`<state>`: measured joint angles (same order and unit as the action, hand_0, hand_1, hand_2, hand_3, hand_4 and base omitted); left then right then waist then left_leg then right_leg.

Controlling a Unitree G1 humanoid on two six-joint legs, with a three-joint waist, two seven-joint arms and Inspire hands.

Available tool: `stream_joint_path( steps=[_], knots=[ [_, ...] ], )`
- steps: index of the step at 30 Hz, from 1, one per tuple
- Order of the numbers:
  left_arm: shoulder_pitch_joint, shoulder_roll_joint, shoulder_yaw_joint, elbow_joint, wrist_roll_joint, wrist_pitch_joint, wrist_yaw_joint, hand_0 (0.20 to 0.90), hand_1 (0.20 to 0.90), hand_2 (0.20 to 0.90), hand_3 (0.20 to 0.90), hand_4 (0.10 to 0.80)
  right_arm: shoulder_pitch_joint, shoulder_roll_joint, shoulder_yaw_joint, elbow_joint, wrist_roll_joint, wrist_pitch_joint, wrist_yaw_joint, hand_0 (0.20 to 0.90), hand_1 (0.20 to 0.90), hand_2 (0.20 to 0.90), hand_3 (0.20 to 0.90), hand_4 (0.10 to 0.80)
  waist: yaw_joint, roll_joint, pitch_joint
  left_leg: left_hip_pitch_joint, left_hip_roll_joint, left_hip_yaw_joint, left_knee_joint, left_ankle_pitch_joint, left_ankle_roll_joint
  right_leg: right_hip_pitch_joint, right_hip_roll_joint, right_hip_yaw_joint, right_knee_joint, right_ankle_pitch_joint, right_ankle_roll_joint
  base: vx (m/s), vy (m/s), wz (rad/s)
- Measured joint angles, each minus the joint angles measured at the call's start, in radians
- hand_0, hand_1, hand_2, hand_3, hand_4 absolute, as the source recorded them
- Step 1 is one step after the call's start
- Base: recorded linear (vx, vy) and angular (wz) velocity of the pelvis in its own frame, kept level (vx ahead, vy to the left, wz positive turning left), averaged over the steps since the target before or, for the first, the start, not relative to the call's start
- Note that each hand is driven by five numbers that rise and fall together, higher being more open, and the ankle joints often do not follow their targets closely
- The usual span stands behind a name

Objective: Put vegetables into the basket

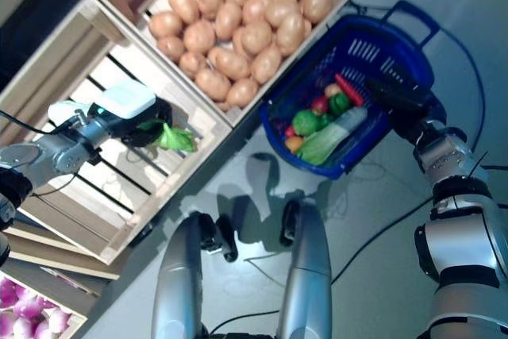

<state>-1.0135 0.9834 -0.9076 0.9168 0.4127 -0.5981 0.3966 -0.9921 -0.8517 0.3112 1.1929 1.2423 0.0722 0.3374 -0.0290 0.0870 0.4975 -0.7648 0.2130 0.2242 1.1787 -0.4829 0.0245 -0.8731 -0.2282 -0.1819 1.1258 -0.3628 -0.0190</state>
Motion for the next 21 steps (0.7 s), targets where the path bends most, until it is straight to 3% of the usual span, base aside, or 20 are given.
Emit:
stream_joint_path(
  steps=[5,12,18,21],
  knots=[
    [0.036,-0.002,0.132,-0.015,-0.077,-0.032,-0.007,0.300,0.300,0.300,0.300,0.400,0.031,0.001,-0.041,-0.030,-0.064,-0.005,0.000,0.900,0.900,0.900,0.900,0.800,0.009,-0.015,-0.027,0.106,-0.012,0.001,-0.084,0.018,-0.011,0.113,-0.008,-0.027,-0.063,-0.002,0.002,0.043,-0.047,0.09],
    [0.157,-0.041,0.365,-0.084,-0.423,-0.064,-0.185,0.300,0.300,0.300,0.300,0.400,0.145,0.014,-0.072,-0.135,-0.178,-0.013,0.039,0.900,0.900,0.900,0.900,0.800,0.012,-0.066,-0.070,0.282,-0.040,-0.002,-0.269,0.074,-0.034,0.295,-0.008,-0.075,-0.205,0.006,0.009,0.075,-0.058,0.10],
    [0.301,-0.195,0.536,-0.144,-0.837,-0.012,-0.498,0.300,0.300,0.300,0.300,0.400,0.229,0.089,-0.070,-0.239,-0.298,-0.010,0.206,0.900,0.900,0.900,0.900,0.800,0.023,-0.086,-0.141,0.500,-0.063,0.004,-0.573,0.181,-0.061,0.513,0.038,-0.127,-0.469,0.078,0.021,0.182,-0.070,0.08],
    [0.351,-0.289,0.585,-0.171,-0.989,0.035,-0.588,0.300,0.300,0.300,0.300,0.400,0.231,0.114,-0.064,-0.266,-0.340,0.062,0.308,0.900,0.900,0.900,0.900,0.800,0.044,-0.092,-0.188,0.646,-0.075,0.019,-0.790,0.263,-0.073,0.641,0.079,-0.139,-0.646,0.137,0.028,0.209,-0.051,-0.01]
  ],
)
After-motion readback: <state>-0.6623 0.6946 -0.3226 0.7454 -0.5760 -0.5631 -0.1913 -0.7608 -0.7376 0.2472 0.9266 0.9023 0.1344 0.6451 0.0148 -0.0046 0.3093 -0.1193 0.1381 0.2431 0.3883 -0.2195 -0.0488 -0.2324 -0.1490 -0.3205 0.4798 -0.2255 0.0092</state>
